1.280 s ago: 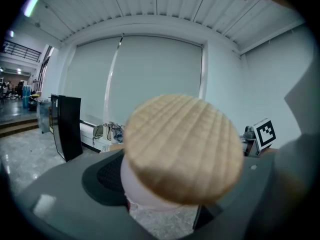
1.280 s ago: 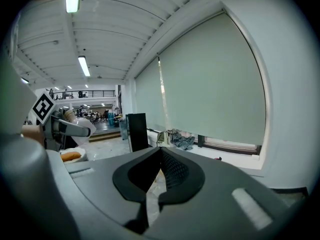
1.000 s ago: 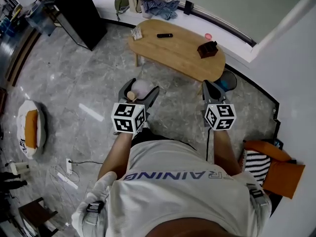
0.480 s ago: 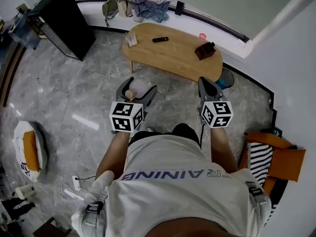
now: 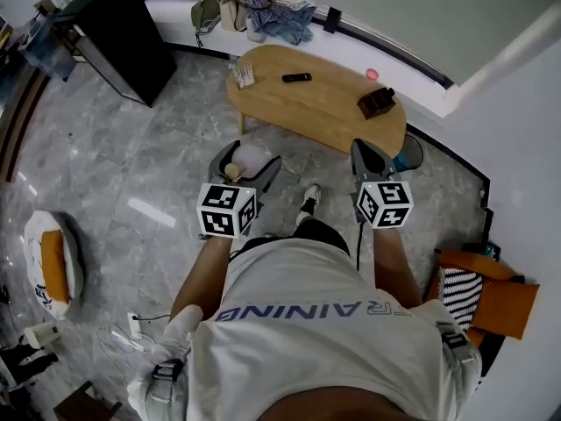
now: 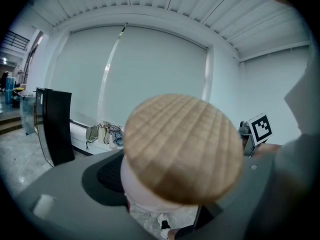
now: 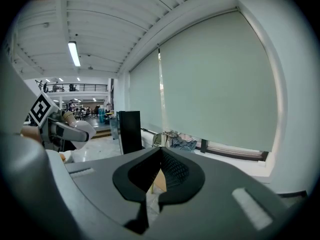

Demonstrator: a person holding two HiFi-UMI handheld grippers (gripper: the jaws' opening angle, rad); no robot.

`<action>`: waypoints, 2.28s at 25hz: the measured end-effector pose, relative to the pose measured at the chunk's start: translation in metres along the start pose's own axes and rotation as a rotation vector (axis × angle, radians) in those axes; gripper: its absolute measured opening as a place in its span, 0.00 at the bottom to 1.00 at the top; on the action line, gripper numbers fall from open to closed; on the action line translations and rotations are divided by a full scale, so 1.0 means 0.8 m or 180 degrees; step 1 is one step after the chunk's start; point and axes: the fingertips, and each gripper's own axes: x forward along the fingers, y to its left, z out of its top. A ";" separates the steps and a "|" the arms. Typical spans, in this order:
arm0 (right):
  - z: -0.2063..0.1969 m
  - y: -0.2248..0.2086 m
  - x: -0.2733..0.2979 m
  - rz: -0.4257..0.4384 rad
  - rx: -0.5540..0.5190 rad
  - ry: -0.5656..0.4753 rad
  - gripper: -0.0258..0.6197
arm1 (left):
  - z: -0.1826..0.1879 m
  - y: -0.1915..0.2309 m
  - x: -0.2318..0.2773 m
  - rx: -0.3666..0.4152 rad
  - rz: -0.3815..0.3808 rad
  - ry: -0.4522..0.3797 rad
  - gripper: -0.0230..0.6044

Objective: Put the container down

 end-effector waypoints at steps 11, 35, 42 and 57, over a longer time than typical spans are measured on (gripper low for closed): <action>0.022 -0.074 0.118 0.0116 0.0145 0.0023 0.07 | 0.054 0.039 0.115 0.0024 0.0102 0.0091 0.68; -0.013 -0.368 0.250 -0.0568 0.0644 0.0451 0.07 | 0.113 -0.005 0.475 0.0171 -0.0498 0.0633 0.68; -0.002 -0.362 0.322 -0.1070 0.0820 0.0468 0.07 | 0.125 0.060 0.548 0.0293 -0.0951 0.0788 0.68; -0.041 -0.336 0.395 -0.1420 0.1082 0.0584 0.07 | 0.090 0.152 0.613 0.0653 -0.1207 0.1166 0.68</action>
